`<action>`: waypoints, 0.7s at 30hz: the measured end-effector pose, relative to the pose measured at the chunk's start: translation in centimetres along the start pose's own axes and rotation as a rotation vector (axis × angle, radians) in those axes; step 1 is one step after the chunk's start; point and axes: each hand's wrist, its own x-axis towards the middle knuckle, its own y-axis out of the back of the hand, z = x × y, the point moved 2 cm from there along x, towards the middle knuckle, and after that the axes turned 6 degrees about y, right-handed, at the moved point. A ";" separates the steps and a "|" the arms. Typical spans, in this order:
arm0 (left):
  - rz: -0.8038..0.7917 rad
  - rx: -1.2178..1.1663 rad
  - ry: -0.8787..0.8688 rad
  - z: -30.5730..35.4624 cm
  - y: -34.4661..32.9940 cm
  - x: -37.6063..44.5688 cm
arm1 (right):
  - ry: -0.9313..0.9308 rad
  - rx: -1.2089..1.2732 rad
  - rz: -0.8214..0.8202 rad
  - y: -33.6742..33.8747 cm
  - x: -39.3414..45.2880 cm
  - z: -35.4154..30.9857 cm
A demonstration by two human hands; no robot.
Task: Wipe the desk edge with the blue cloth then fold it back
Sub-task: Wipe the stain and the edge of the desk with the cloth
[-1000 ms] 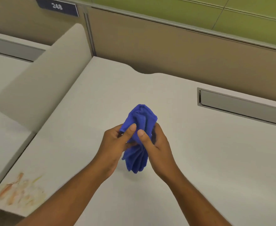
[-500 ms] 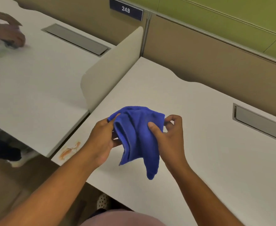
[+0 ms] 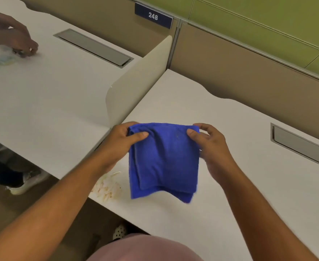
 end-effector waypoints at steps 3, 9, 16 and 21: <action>0.000 0.181 -0.076 1.5 2.3 1.9 | 0.058 -0.087 -0.109 0.0 1.9 0.3; 0.143 0.510 -0.298 4.2 6.0 3.4 | 0.313 -0.320 -0.137 -2.2 4.8 -0.7; 0.096 0.896 -0.302 -6.3 8.0 0.4 | 0.578 -0.855 -0.254 -4.6 2.4 8.0; 0.025 1.119 -0.173 -15.2 4.0 -3.1 | 0.563 -1.089 -0.538 -3.7 1.0 13.5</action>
